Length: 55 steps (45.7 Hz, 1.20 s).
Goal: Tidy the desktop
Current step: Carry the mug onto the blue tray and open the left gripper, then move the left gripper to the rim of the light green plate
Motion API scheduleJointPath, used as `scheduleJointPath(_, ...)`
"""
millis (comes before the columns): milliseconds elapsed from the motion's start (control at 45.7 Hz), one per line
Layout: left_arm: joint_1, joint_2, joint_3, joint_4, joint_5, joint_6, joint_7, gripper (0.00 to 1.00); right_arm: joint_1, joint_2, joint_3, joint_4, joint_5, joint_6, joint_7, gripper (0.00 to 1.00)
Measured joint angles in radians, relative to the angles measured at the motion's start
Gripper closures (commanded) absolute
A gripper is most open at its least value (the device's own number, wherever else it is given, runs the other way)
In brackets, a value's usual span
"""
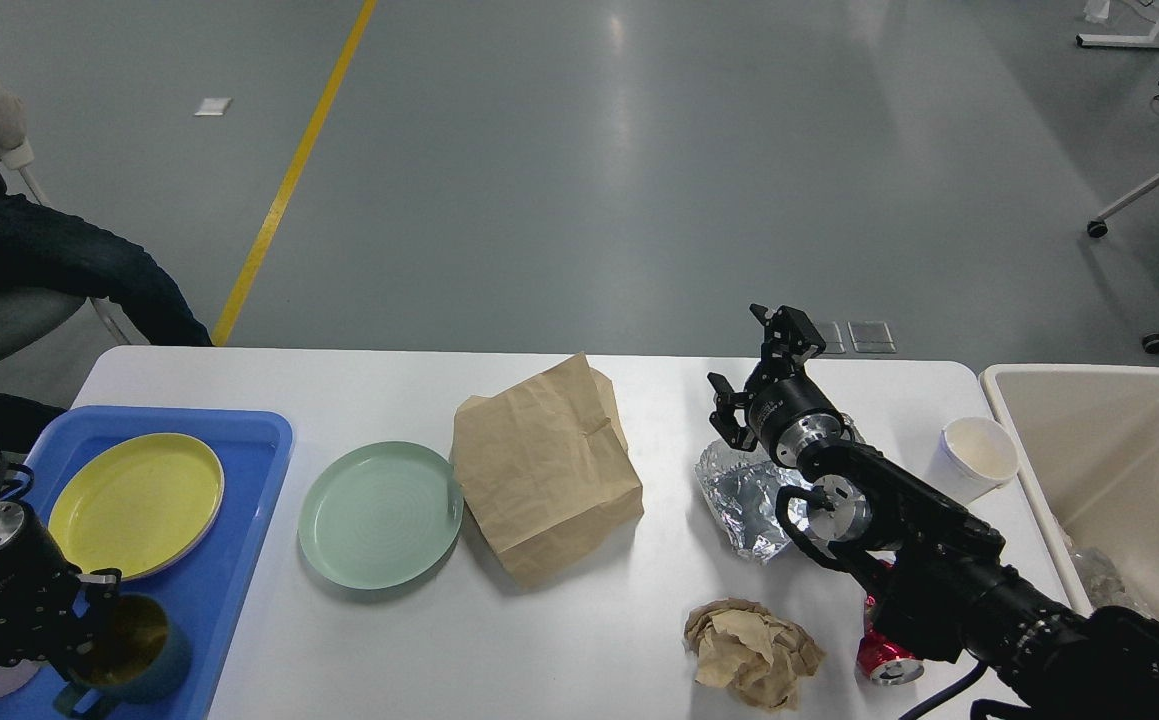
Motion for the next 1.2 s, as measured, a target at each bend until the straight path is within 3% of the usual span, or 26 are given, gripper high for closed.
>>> scheduleJointPath(131,0.000,0.000,0.000,0.000,-0.001,0.000,-0.003,0.27,0.000,0.000,0.000,0.000,0.000,0.000,0.000,0.00)
scheduleJointPath(284,-0.010,0.000,0.001,-0.001,-0.003,0.000,-0.012,0.08,0.000,0.000,0.000,0.001,0.000,0.000,0.000,0.00)
scheduleJointPath(656,-0.205,-0.009,0.058,-0.015,-0.002,0.000,-0.014,0.05,0.000,0.000,0.000,0.001,0.000,0.000,0.000,0.00)
scheduleJointPath(919,-0.347,-0.112,0.092,-0.044,-0.006,0.005,-0.017,0.05,0.000,0.000,0.000,0.001,0.000,0.000,0.000,0.00)
scheduleJointPath(1007,-0.356,-0.157,0.092,-0.058,-0.006,0.093,-0.016,0.05,-0.001,0.000,0.000,0.001,0.000,0.000,0.000,0.00)
scheduleJointPath(1028,-0.346,-0.183,0.087,-0.060,-0.006,0.146,-0.014,0.05,-0.001,0.000,0.000,0.001,0.000,0.000,0.000,0.00)
scheduleJointPath(1204,-0.250,-0.268,0.057,-0.053,-0.008,0.341,-0.002,0.05,-0.001,0.000,0.000,0.002,0.000,0.000,0.000,0.00)
